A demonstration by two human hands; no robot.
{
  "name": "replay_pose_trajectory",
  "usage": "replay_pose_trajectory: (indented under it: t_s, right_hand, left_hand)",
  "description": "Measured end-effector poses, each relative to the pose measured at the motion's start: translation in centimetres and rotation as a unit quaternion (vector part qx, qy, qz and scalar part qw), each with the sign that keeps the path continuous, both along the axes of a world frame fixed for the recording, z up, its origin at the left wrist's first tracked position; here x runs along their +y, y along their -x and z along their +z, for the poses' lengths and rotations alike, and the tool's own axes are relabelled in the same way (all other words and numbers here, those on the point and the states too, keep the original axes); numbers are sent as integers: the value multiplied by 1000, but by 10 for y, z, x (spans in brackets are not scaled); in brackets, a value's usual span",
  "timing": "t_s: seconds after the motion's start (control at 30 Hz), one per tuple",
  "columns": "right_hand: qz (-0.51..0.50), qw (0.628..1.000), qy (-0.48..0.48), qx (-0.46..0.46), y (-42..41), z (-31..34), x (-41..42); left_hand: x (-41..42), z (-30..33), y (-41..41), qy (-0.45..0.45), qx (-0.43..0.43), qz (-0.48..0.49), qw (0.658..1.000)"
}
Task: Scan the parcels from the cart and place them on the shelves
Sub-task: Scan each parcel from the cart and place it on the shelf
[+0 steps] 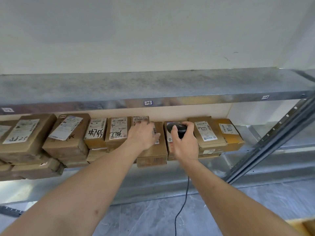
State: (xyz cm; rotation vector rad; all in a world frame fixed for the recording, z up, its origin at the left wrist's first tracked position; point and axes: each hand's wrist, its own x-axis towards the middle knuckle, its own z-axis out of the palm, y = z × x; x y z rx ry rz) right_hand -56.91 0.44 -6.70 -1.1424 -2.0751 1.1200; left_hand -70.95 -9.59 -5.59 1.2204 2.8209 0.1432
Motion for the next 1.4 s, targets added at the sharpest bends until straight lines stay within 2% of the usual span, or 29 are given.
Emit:
replay_pose_trajectory:
  t_s: [0.3, 0.63, 0.9, 1.13, 1.4]
  right_hand:
    - [-102, 992, -47, 49, -52, 39, -27]
    - [-228, 967, -80, 86, -151, 71, -47]
    - [-293, 944, -100, 116, -262, 84, -47]
    - [-360, 921, -101, 106, -381, 80, -47]
    - [-425, 898, -74, 86, -503, 61, -45]
  left_hand:
    - [3, 38, -41, -21, 19, -130, 991]
    - [26, 75, -128, -75, 41, -256, 963]
    - [61, 95, -236, -90, 30, -356, 930]
    - [87, 96, -355, -81, 39, -436, 895]
    - [103, 80, -482, -62, -17, -482, 874]
